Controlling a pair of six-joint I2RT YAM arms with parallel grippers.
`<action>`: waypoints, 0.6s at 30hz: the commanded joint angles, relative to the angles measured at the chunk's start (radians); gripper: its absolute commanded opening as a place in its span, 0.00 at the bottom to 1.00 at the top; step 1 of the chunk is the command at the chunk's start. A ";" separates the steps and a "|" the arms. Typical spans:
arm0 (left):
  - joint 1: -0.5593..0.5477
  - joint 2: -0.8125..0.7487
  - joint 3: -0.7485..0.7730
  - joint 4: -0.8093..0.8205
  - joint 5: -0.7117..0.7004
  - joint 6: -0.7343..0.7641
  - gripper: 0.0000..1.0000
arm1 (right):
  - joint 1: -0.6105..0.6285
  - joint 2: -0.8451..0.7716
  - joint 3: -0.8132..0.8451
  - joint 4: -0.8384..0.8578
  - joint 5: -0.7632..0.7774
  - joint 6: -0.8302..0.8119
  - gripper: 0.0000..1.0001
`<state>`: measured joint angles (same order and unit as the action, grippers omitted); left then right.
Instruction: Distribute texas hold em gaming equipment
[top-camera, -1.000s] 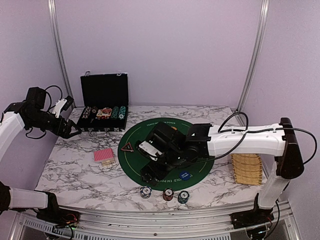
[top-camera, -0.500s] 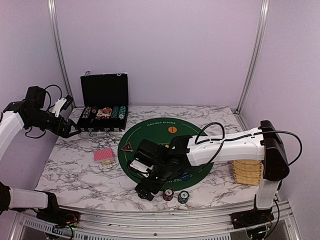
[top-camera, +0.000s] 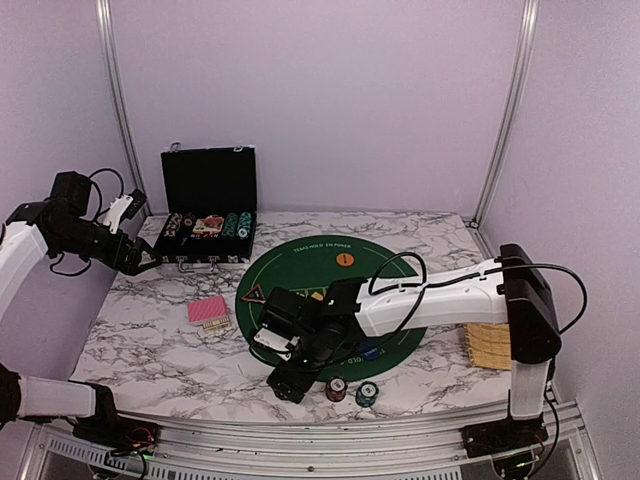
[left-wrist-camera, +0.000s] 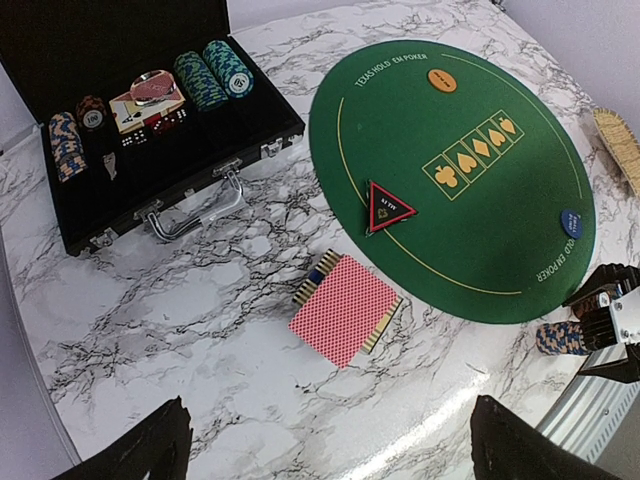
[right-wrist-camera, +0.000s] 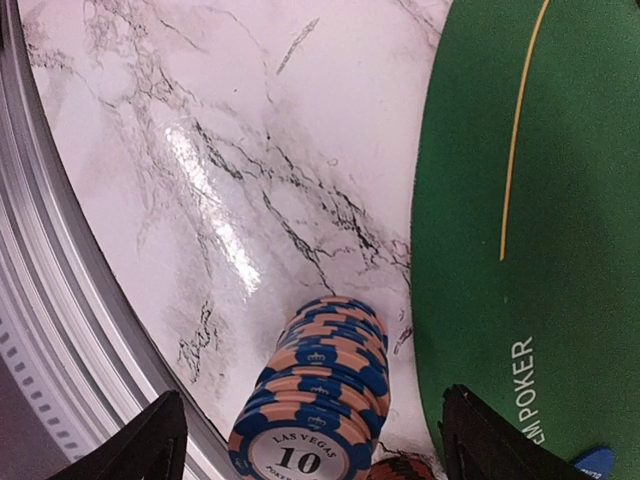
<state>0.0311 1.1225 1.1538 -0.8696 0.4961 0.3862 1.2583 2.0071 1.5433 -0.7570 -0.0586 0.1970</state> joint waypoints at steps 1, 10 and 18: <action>-0.003 -0.013 0.030 -0.034 -0.004 0.011 0.99 | 0.004 0.013 0.052 0.005 0.025 -0.009 0.84; -0.003 -0.013 0.032 -0.037 -0.010 0.017 0.99 | -0.007 0.025 0.052 0.018 0.028 -0.014 0.75; -0.003 -0.011 0.034 -0.039 -0.013 0.022 0.99 | -0.019 0.024 0.046 0.024 0.019 -0.017 0.70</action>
<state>0.0311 1.1225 1.1622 -0.8822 0.4881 0.3916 1.2476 2.0182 1.5600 -0.7490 -0.0422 0.1852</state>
